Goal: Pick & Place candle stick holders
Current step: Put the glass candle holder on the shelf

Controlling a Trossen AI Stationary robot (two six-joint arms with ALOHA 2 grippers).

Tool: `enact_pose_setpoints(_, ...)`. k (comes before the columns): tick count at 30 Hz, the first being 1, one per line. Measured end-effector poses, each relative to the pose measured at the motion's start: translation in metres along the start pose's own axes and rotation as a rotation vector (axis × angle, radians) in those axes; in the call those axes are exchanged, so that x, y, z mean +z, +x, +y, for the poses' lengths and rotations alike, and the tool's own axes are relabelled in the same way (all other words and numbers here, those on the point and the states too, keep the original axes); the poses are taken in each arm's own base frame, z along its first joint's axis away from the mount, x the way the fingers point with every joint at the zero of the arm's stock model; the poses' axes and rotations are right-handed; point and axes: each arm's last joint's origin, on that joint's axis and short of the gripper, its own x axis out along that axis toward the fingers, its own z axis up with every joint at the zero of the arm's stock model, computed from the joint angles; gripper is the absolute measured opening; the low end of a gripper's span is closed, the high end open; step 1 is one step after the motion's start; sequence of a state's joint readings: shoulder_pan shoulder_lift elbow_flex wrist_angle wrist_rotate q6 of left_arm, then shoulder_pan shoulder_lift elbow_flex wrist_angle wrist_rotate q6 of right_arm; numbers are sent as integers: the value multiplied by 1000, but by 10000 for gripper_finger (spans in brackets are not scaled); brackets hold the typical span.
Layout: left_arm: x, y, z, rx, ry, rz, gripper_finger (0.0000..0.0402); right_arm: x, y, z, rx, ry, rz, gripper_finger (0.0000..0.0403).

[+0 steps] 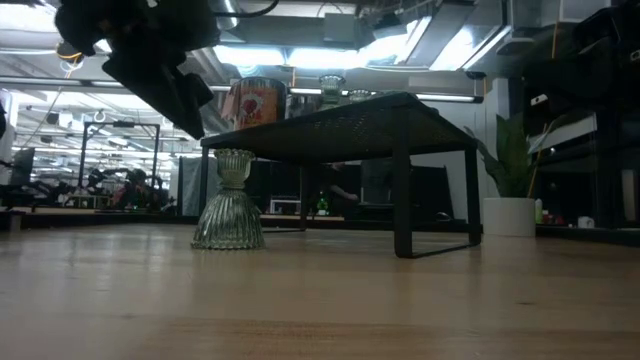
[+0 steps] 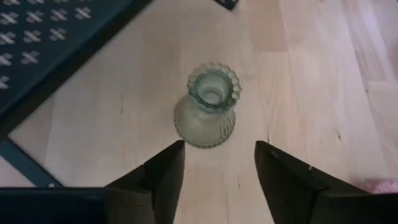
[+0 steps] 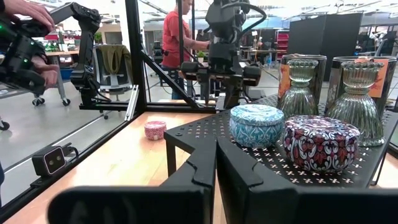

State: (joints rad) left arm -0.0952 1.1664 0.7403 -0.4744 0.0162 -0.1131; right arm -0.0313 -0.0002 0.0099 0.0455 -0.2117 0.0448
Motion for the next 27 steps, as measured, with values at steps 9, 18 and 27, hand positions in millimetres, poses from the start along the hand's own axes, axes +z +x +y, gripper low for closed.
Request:
enact_pose_setpoints(9, 4, 1, 2, 69, -62, -48, 261, 0, 0, 0, 0, 0, 0, 16)
enact_pose_setpoints(18, 11, 17, -4, 76, -96, -95, 318, 0, 0, 0, 0, 0, 0, 16)
enact_pose_setpoints(27, 8, 29, -16, 78, -17, -56, 322, 0, 0, 0, 0, 0, 0, 16)
